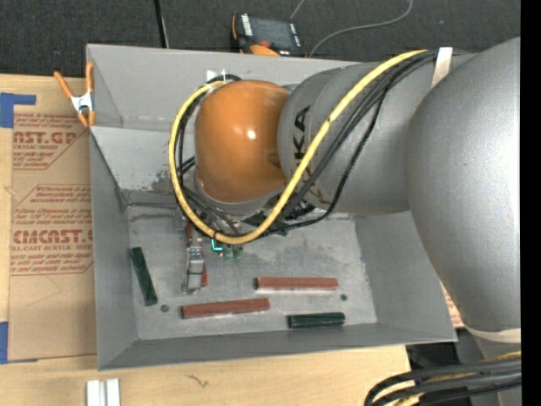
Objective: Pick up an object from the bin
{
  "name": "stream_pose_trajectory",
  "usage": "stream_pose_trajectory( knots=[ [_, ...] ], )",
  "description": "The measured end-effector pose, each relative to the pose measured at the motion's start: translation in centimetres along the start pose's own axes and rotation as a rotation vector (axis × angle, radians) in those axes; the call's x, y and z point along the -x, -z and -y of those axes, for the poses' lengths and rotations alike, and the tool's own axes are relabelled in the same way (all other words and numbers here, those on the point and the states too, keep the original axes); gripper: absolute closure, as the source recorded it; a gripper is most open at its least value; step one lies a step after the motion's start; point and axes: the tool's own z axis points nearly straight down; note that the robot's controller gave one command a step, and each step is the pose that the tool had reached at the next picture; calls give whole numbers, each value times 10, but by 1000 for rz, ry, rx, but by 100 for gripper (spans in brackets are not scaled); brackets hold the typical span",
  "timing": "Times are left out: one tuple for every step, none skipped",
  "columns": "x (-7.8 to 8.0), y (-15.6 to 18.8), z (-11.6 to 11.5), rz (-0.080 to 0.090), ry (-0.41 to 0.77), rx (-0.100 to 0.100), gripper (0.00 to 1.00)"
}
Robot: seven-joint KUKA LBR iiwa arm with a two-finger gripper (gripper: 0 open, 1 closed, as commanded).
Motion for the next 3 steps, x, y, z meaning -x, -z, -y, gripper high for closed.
stream_pose_trajectory(
  knots=[
    [-23, -111, 32, 10, -70, 4, 0],
    [-21, -106, 31, 12, -69, 4, 100],
    [-22, -108, 32, 9, -70, 3, 0]
  ],
)
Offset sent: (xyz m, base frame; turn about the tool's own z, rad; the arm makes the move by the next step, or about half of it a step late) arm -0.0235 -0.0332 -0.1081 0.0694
